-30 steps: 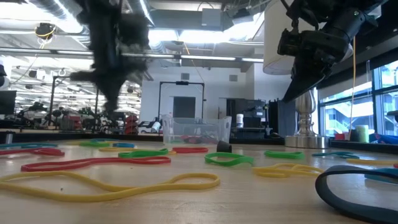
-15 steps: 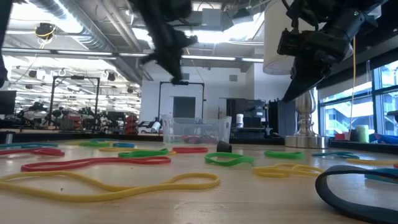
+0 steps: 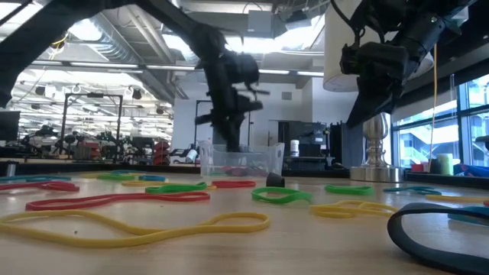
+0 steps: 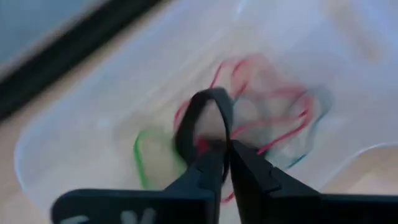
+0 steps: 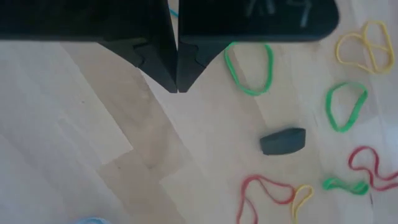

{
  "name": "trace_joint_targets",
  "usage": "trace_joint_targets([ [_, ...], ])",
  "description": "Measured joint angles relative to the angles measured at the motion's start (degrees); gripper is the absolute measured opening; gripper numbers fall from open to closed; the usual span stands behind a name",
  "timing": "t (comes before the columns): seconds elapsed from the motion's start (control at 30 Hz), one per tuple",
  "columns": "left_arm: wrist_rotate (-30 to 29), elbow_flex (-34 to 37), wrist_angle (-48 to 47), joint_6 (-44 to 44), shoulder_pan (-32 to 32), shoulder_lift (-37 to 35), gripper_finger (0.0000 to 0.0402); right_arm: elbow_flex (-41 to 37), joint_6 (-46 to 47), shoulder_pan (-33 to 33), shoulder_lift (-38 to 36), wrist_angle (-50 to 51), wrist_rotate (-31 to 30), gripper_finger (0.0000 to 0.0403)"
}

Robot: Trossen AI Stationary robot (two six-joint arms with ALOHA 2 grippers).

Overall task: Pick and place rubber bands into bin
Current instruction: Put the black rubber band into the transparent bin, then put the blue rubber band into the transparent bin

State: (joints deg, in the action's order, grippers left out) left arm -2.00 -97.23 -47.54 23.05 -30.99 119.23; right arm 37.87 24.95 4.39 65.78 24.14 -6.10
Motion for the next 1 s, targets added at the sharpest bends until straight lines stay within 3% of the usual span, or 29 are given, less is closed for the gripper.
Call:
trace_joint_targets([
  [0.3, -1.3, 0.0, -3.3, -0.3, -1.1, 0.3, 0.0105, 0.0, 2.0, 0.0, 0.0, -0.3, -2.5, 0.0006],
  [0.47, 0.8, 0.0, -3.5, -0.3, -0.9, 0.3, 0.0122, 0.0, 2.0, 0.0, 0.0, -0.4, -2.6, 0.0006],
  [0.7, 4.4, 0.0, -3.8, 1.1, -0.1, -1.7, 0.0113, 0.0, 1.7, 0.0, 0.0, -0.3, -2.4, 0.0006],
  [1.0, -1.3, 0.0, -3.7, 1.2, 2.8, -9.1, 0.0072, 0.0, 1.4, -0.1, 0.0, -0.2, -2.4, 0.0006],
])
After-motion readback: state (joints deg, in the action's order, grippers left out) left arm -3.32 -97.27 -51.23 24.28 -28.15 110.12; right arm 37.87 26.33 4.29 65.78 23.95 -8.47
